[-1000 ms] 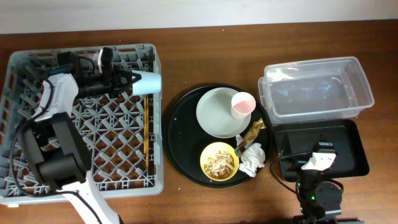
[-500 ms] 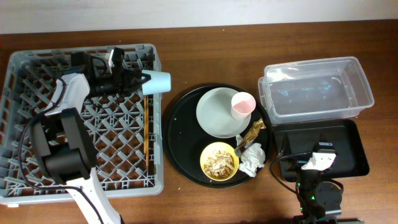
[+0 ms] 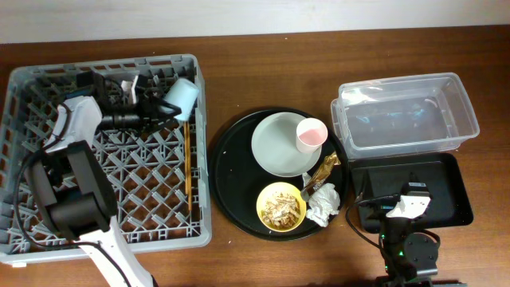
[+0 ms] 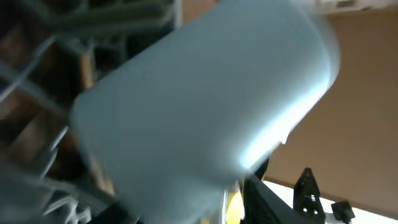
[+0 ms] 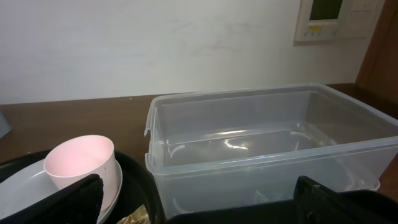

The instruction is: Sort waste into correct bins and load items into the dishwasher rack

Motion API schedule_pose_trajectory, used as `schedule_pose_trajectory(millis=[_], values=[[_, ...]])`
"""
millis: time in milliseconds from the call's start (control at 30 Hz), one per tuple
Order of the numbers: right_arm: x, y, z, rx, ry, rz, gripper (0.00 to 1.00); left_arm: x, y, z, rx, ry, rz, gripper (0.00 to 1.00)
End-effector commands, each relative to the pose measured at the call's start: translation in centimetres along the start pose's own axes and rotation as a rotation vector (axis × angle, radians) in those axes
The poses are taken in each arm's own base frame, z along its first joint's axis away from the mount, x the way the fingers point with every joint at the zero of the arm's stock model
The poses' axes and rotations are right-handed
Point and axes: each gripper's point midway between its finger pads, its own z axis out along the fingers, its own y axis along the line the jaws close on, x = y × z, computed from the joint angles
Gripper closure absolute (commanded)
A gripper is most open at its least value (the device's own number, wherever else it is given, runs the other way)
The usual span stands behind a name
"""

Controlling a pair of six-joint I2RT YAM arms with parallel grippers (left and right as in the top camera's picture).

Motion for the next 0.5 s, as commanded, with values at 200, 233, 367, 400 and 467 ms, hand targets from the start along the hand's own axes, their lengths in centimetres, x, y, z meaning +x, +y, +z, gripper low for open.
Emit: schedule_pose_trajectory(millis=[200,233,367,400,467], values=[[0.2,-0.2,0.0,0.012,0.004,0.004,0.01,-1.4,-6.1,-5.9,-0.174,-0.079,0.104,0.54],[0.2,-0.2,0.0,0.012,0.004,0.004,0.02,-1.1,-6.8,-6.5,-0.210,-0.089,0.123,0.54],[0.2,-0.2,0.0,0.012,0.004,0.004,0.02,0.1,-8.7,-9.5,-0.514,-0.170,0.181,0.47],[0.2,-0.2,0.0,0.012,0.004,0.004,0.02,0.2,-8.9,-10.0,-0.584,-0.189,0.191,0.44],[0.2,-0.2,0.0,0.012,0.004,0.004,0.02,0.5,-9.7,-10.4,-0.683,-0.220,0.216,0.42]])
